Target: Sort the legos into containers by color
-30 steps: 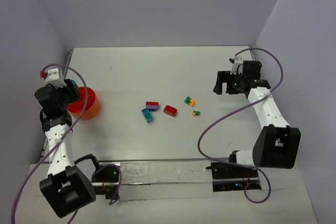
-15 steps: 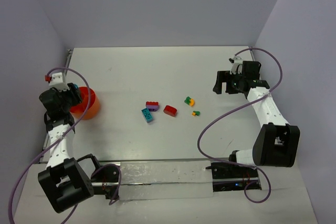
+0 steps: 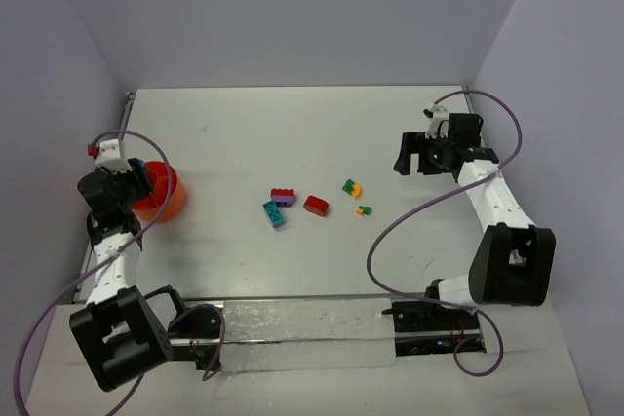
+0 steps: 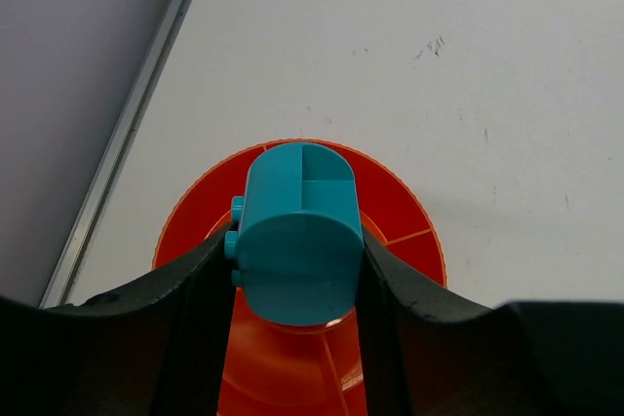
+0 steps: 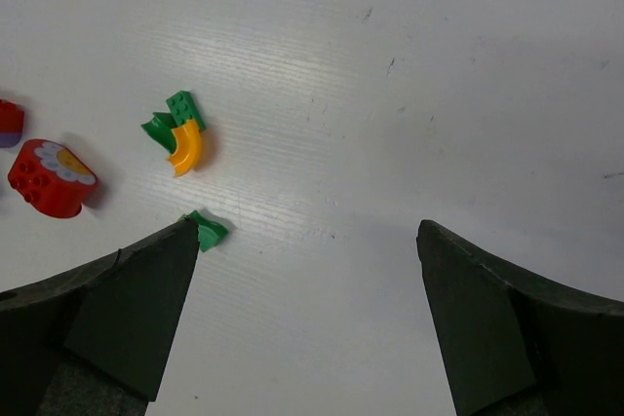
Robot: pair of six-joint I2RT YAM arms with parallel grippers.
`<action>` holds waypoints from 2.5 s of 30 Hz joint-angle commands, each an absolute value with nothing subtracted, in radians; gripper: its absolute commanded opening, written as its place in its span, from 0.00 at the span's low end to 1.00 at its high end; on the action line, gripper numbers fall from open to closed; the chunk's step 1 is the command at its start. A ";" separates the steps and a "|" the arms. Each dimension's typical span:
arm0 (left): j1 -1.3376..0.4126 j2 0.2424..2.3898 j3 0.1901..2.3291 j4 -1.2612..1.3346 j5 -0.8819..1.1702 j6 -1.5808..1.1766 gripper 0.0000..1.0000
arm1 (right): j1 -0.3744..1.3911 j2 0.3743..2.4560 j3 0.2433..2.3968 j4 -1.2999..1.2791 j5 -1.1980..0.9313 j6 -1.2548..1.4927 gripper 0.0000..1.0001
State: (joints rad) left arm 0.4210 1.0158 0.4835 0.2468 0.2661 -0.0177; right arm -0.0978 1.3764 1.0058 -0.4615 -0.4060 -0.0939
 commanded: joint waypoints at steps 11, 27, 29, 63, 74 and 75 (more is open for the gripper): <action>0.425 1.031 0.441 0.416 0.284 -0.011 0.40 | -0.092 1.395 1.002 -0.422 -0.420 -0.087 1.00; 0.425 1.034 0.450 0.414 0.297 -0.019 0.68 | -0.092 1.399 1.005 -0.422 -0.422 -0.087 1.00; 0.424 1.028 0.458 0.403 0.298 -0.028 0.74 | -0.092 1.400 1.003 -0.421 -0.422 -0.087 1.00; -0.140 1.339 1.254 -1.153 0.681 1.450 0.87 | -0.091 1.414 1.010 -0.431 -0.439 -0.096 1.00; -0.566 1.629 1.453 -1.229 0.417 1.643 0.80 | -0.098 1.472 1.049 -0.465 -0.410 -0.114 1.00; -0.595 1.643 1.451 -1.225 0.402 1.653 0.79 | -0.101 1.478 1.053 -0.468 -0.409 -0.117 1.00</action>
State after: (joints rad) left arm -0.4902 1.5998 1.4047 -1.1513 0.4784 1.5295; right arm -0.0980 1.4540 1.0091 -0.4609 -0.4205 -0.0989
